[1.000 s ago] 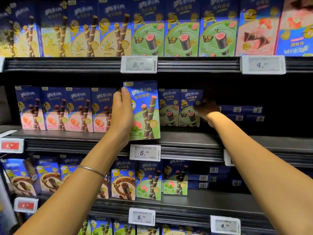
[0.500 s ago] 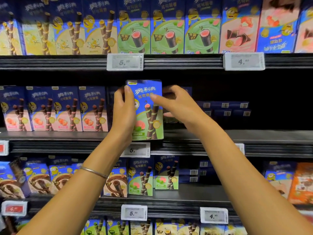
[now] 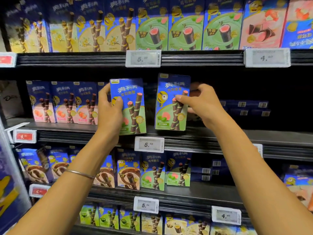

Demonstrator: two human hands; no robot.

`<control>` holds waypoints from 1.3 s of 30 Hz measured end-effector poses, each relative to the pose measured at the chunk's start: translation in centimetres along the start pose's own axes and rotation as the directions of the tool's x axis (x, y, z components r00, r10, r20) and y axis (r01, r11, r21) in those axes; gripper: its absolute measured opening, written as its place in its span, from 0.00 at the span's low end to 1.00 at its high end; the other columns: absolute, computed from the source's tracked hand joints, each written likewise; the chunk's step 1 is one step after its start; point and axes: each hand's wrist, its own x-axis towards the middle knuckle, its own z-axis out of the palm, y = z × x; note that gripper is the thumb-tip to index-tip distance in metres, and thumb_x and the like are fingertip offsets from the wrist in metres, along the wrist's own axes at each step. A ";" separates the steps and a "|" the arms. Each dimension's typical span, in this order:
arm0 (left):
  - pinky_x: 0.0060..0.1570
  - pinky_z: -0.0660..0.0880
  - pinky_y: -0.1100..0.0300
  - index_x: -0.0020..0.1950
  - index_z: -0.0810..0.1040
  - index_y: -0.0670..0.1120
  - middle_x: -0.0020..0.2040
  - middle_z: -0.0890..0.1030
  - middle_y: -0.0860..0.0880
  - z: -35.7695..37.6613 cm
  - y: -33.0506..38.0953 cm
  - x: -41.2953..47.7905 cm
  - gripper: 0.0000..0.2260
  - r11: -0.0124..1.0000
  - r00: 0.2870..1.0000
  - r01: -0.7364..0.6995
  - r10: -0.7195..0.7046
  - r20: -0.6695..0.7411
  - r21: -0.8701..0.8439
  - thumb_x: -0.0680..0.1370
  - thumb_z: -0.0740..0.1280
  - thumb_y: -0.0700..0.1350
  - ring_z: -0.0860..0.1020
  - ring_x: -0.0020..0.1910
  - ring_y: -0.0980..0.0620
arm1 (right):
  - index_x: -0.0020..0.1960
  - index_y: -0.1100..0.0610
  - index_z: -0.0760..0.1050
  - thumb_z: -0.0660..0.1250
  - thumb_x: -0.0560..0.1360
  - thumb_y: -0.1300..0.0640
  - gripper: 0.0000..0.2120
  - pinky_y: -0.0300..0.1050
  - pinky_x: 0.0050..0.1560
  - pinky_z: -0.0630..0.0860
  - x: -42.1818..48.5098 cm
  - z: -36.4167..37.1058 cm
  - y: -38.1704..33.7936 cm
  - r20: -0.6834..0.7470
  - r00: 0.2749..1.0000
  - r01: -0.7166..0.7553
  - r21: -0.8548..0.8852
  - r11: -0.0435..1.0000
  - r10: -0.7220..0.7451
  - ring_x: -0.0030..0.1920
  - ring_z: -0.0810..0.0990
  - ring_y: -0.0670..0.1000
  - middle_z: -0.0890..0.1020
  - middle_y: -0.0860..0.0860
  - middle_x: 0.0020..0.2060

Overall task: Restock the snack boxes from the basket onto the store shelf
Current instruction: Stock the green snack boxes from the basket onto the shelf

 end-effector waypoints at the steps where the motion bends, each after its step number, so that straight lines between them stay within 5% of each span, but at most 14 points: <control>1: 0.37 0.77 0.70 0.72 0.69 0.52 0.56 0.80 0.60 -0.6 -0.2 0.1 0.20 1.000 1.000 0.008 -0.008 -0.018 0.012 0.84 0.58 0.35 0.82 0.43 0.68 | 0.57 0.55 0.78 0.80 0.71 0.56 0.18 0.45 0.42 0.83 0.6 0.2 0.4 -0.031 0.999 -0.009 -0.032 0.999 0.008 0.45 0.87 0.46 0.86 0.50 0.48; 6: 0.53 0.82 0.50 0.73 0.68 0.54 0.67 0.79 0.50 -2.8 -0.3 0.5 0.19 0.997 0.997 0.076 -0.076 -0.027 0.005 0.85 0.57 0.37 0.83 0.58 0.50 | 0.48 0.53 0.78 0.79 0.71 0.56 0.11 0.47 0.46 0.81 3.6 3.3 2.4 -0.117 0.990 -0.099 -0.183 0.978 0.078 0.48 0.83 0.52 0.85 0.52 0.49; 9: 0.47 0.83 0.55 0.73 0.67 0.54 0.63 0.80 0.54 -3.4 -0.3 0.8 0.19 0.997 0.997 0.074 -0.074 -0.018 0.017 0.85 0.58 0.37 0.84 0.54 0.54 | 0.41 0.54 0.75 0.73 0.75 0.57 0.08 0.41 0.35 0.72 5.0 5.3 4.0 -0.142 0.982 -0.160 -0.276 0.948 0.124 0.41 0.78 0.48 0.83 0.54 0.47; 12: 0.42 0.83 0.59 0.72 0.68 0.55 0.54 0.81 0.62 -3.7 -0.3 1.3 0.18 0.998 0.998 0.063 -0.063 -0.017 0.012 0.85 0.58 0.37 0.84 0.47 0.62 | 0.46 0.58 0.76 0.70 0.78 0.56 0.07 0.43 0.46 0.72 6.1 7.1 4.6 -0.141 0.987 -0.132 -0.429 0.894 0.078 0.48 0.80 0.57 0.81 0.57 0.48; 14: 0.39 0.81 0.63 0.72 0.68 0.54 0.56 0.80 0.61 -3.7 -0.2 1.7 0.18 0.999 0.999 0.052 -0.052 -0.010 0.002 0.86 0.58 0.37 0.83 0.45 0.65 | 0.56 0.58 0.78 0.73 0.77 0.53 0.12 0.46 0.54 0.76 6.9 8.0 4.4 -0.126 0.992 -0.081 -0.503 0.860 0.020 0.57 0.81 0.58 0.83 0.57 0.55; 18: 0.41 0.81 0.64 0.72 0.68 0.55 0.58 0.79 0.58 -3.6 -0.2 2.2 0.18 0.999 0.999 0.037 -0.037 -0.004 -0.006 0.85 0.58 0.38 0.83 0.47 0.63 | 0.60 0.57 0.78 0.76 0.74 0.49 0.19 0.50 0.61 0.78 7.9 9.1 4.2 -0.158 0.987 -0.113 -0.505 0.856 0.037 0.60 0.82 0.58 0.83 0.57 0.58; 25: 0.48 0.84 0.54 0.74 0.68 0.54 0.64 0.80 0.50 -3.3 -0.5 2.8 0.17 0.996 0.997 0.075 -0.074 0.020 -0.048 0.87 0.58 0.39 0.85 0.56 0.53 | 0.60 0.56 0.77 0.75 0.75 0.49 0.17 0.42 0.52 0.69 8.5 10.2 4.8 -0.192 0.979 -0.052 -0.562 0.825 -0.069 0.60 0.81 0.58 0.82 0.57 0.58; 29: 0.41 0.84 0.58 0.74 0.67 0.53 0.62 0.81 0.50 -3.2 -0.9 3.2 0.16 0.994 0.996 0.085 -0.083 0.030 -0.062 0.87 0.58 0.40 0.86 0.51 0.55 | 0.63 0.57 0.76 0.74 0.76 0.50 0.19 0.50 0.61 0.76 8.9 10.9 5.0 -0.193 0.980 -0.061 -0.537 0.841 -0.052 0.63 0.79 0.60 0.81 0.58 0.60; 34: 0.48 0.83 0.55 0.74 0.67 0.51 0.61 0.81 0.51 -2.7 -1.4 3.3 0.17 0.997 0.997 0.071 -0.069 0.045 -0.033 0.87 0.58 0.39 0.84 0.54 0.54 | 0.61 0.59 0.75 0.73 0.75 0.53 0.18 0.41 0.49 0.67 9.1 11.3 5.1 -0.215 0.974 -0.052 -0.539 0.841 -0.077 0.60 0.80 0.59 0.82 0.57 0.58; 39: 0.42 0.82 0.59 0.70 0.67 0.55 0.58 0.82 0.54 -2.2 -1.7 3.1 0.14 0.996 0.995 0.083 -0.080 0.058 -0.044 0.87 0.59 0.42 0.86 0.49 0.57 | 0.61 0.55 0.76 0.75 0.73 0.50 0.20 0.46 0.48 0.71 9.0 11.4 5.3 -0.210 0.975 -0.061 -0.554 0.830 -0.069 0.59 0.81 0.60 0.82 0.57 0.57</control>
